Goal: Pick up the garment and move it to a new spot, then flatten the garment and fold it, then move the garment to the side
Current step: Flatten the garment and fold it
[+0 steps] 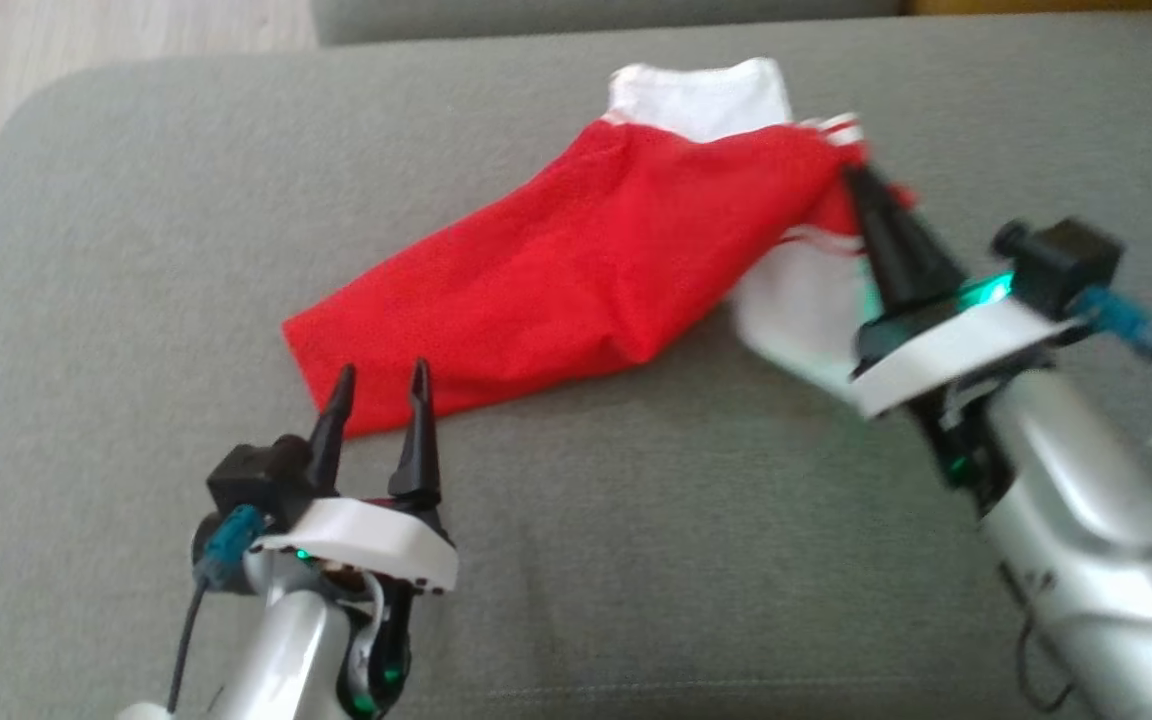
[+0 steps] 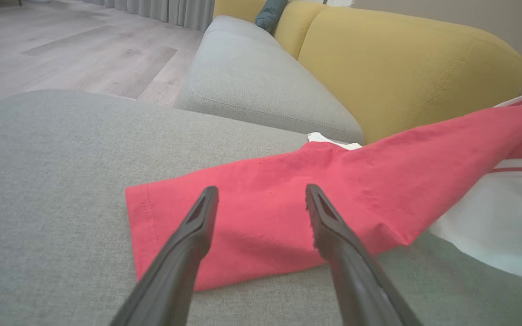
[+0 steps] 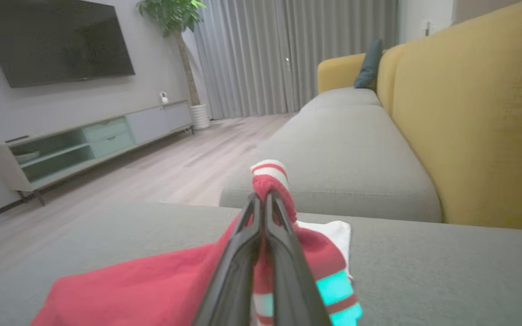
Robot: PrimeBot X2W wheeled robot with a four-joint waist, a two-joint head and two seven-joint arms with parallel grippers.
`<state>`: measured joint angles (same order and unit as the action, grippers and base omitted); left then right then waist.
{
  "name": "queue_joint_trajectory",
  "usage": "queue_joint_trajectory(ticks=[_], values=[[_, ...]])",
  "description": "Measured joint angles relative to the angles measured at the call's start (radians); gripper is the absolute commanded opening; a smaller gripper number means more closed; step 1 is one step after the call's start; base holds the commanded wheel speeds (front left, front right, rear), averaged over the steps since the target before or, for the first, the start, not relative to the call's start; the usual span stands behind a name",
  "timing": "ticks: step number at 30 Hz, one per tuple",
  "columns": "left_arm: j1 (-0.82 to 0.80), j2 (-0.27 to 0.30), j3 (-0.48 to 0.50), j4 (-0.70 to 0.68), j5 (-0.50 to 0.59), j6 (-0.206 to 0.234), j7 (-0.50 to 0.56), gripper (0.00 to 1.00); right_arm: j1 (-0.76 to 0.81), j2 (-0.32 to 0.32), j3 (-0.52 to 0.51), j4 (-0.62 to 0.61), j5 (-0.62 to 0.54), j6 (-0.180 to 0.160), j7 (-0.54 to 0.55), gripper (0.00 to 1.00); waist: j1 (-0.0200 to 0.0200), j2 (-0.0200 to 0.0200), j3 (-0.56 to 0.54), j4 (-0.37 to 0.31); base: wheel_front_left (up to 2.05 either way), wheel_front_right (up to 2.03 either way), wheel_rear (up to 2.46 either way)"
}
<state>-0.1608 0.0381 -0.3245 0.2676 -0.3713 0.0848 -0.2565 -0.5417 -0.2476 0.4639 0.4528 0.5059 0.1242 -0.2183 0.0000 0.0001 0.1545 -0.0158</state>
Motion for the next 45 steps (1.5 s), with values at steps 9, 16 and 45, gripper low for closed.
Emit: queue_joint_trajectory(ticks=[9, 16, 45], values=[[-0.064, 0.001, -0.086, 0.002, -0.019, 0.003, 0.0, 1.0, -0.266, -0.039, -0.136, 0.431, -0.139, 0.0, -0.004, 0.32, 0.0001, 0.0, 0.103, 0.117, 0.0, 0.0, 0.0], [-0.078, 0.001, -0.113, 0.012, -0.019, 0.012, 0.0, 1.0, -0.345, -0.036, -0.279, 0.631, -0.227, 0.0, -0.03, 1.0, 0.0003, -0.0001, 0.154, 0.165, 0.0, 0.0, 0.0], [-0.115, 0.001, -0.105, 0.002, -0.007, 0.011, 0.0, 1.0, -0.125, 0.012, -0.381, 0.518, -0.237, 0.0, -0.042, 0.0, 0.0001, -0.0001, 0.205, 0.122, 0.0, 0.0, 0.0]])
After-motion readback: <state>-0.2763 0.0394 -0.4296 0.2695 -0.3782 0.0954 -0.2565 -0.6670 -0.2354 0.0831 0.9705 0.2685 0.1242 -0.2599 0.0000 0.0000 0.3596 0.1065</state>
